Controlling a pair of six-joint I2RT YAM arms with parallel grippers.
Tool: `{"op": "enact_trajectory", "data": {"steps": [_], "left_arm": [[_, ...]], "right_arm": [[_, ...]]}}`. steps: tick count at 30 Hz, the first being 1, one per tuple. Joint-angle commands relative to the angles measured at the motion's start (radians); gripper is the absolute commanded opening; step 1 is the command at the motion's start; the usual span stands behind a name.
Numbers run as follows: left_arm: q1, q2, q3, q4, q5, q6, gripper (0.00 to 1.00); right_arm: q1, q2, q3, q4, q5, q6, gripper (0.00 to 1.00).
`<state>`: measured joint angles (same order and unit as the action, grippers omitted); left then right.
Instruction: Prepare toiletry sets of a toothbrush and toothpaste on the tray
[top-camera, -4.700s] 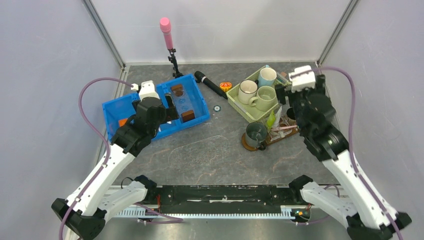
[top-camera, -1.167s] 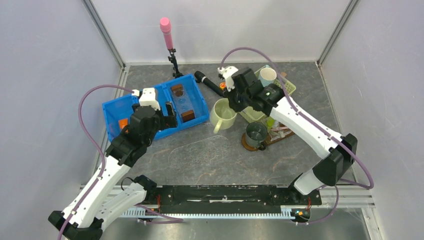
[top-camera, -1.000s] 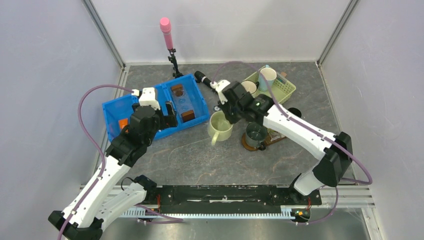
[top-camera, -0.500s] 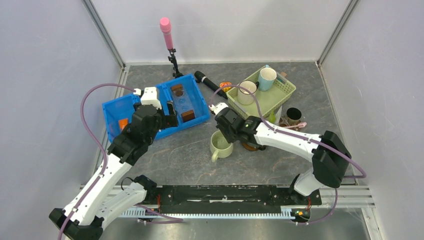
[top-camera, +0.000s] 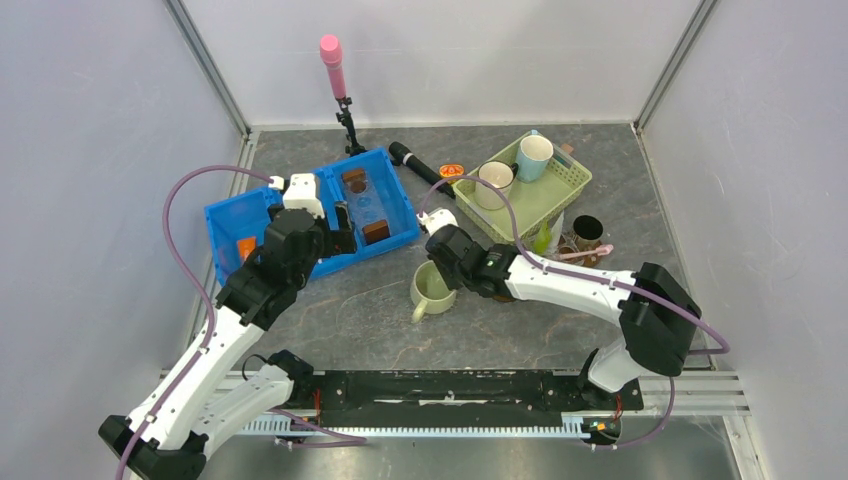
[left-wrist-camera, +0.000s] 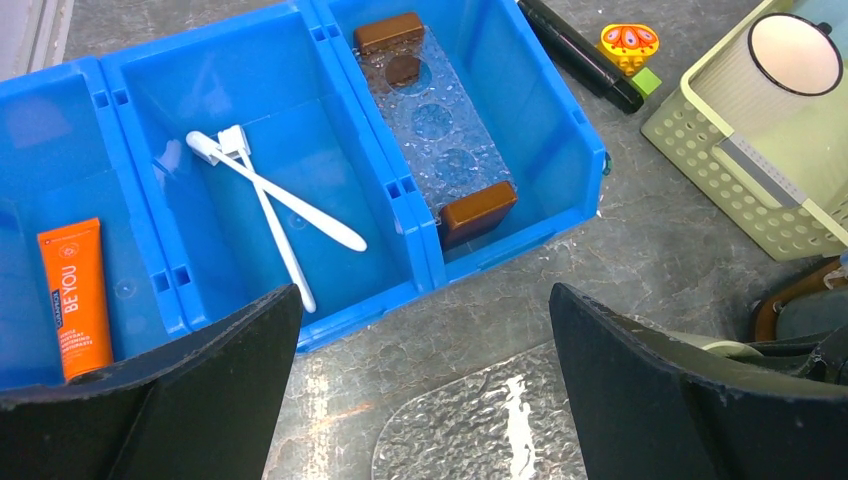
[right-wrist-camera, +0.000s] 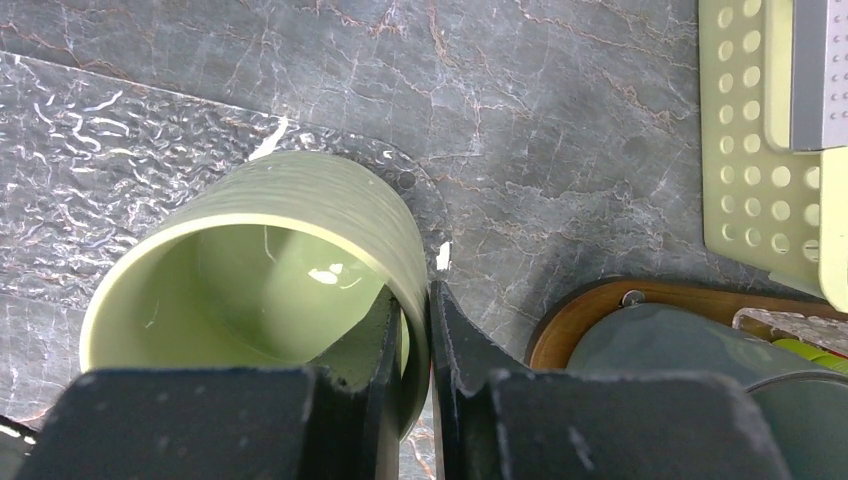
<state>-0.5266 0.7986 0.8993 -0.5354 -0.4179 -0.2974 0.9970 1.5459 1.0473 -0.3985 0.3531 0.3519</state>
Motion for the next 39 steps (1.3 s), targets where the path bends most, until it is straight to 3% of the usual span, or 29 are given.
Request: {"op": "enact_trajectory", "data": {"steps": [1,26,39], "left_arm": [[0.004,0.002,0.01,0.046,-0.022,0.041,1.0],[0.005,0.0,0.006,0.048,-0.024,0.043,1.0],[0.005,0.005,0.004,0.051,-0.016,0.04,1.0]], "right_arm": [[0.012,-0.009,0.013,0.115,0.045,0.039,0.0],[0.049,0.059,0.001,0.122,0.114,0.059,0.01],[0.061,0.078,0.049,0.08,0.057,0.042,0.25]]}}
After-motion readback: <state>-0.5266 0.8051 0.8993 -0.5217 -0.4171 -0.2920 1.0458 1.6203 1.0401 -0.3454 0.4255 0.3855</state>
